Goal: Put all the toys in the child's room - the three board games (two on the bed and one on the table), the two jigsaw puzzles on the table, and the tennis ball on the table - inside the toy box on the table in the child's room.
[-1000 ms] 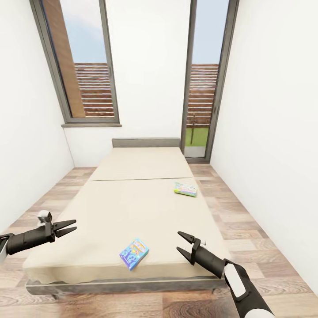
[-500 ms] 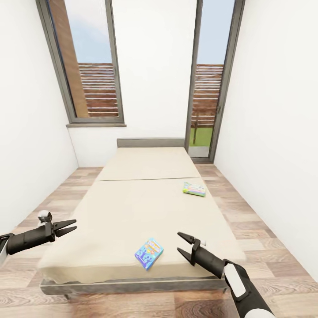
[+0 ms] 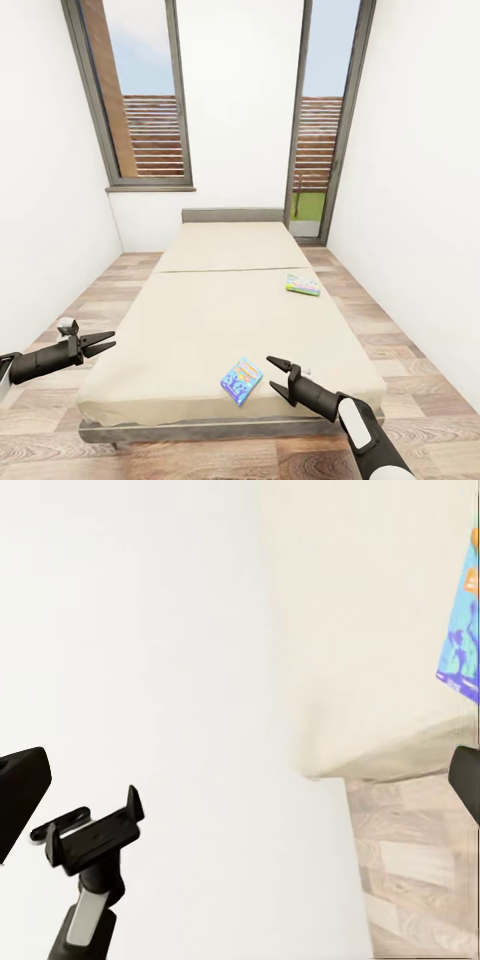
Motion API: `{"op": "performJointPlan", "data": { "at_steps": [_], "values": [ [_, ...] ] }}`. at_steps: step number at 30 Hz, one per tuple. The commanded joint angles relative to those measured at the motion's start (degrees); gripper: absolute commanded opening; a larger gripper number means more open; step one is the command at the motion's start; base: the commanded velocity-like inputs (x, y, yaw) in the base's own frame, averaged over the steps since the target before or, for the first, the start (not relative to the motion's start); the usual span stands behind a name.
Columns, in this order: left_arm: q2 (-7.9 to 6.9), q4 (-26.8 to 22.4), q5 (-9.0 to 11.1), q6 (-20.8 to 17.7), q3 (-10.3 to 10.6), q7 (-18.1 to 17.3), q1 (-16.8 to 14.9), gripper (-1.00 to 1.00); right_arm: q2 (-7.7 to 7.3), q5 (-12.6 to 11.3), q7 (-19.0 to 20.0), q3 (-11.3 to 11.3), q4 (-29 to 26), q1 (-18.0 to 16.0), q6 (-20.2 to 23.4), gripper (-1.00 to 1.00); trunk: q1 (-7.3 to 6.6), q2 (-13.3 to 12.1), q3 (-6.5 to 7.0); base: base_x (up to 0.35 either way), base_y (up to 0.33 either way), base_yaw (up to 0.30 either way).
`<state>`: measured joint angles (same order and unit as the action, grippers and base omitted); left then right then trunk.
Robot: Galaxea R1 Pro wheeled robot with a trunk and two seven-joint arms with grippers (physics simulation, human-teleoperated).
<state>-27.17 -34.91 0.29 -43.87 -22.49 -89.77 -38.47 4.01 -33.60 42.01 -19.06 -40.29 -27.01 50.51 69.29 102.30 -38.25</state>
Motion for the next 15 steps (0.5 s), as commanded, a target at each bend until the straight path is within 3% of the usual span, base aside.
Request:
{"op": "performJointPlan", "data": {
  "at_steps": [1, 6, 15],
  "values": [
    [0.00, 0.0, 0.0, -0.6, 0.0, -0.2, 0.0, 1.00, 0.09, 0.2, -0.5, -0.3, 0.1, -0.1, 0.3, 1.00, -0.02, 0.0, -0.06, -0.093, 0.173, 0.000],
    [-0.01, 0.0, 0.0, -0.6, 0.0, -0.2, 0.0, 1.00, 0.18, 0.2, -3.3, -0.3, 0.6, -0.1, 0.2, 1.00, -0.02, 0.0, -0.06, -0.041, 0.136, 0.000],
    [-0.02, 0.0, 0.0, -0.7, 0.0, -0.2, 0.0, 1.00, 0.21, 0.2, -6.8, -0.3, 1.1, -0.1, 0.2, 1.00, -0.02, 0.0, -0.06, -0.005, 0.020, 0.000]
  ]
}}
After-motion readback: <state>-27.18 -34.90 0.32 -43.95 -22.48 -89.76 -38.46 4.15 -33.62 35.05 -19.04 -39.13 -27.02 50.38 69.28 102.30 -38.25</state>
